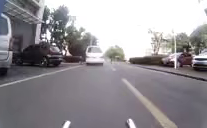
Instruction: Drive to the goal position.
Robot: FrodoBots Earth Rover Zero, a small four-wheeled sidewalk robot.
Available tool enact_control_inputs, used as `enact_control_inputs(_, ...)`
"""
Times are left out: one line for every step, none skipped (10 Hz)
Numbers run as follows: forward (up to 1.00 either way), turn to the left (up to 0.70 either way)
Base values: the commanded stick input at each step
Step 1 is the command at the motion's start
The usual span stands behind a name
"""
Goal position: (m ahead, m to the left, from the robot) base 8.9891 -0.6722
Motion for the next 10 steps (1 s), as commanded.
enact_control_inputs(0.7, -0.13)
enact_control_inputs(0.7, -0.13)
enact_control_inputs(0.7, -0.14)
enact_control_inputs(0.7, -0.14)
enact_control_inputs(0.7, -0.14)
enact_control_inputs(0.7, -0.14)
enact_control_inputs(0.7, -0.14)
enact_control_inputs(0.7, -0.12)
enact_control_inputs(0.7, -0.06)
enact_control_inputs(0.7, 0.0)
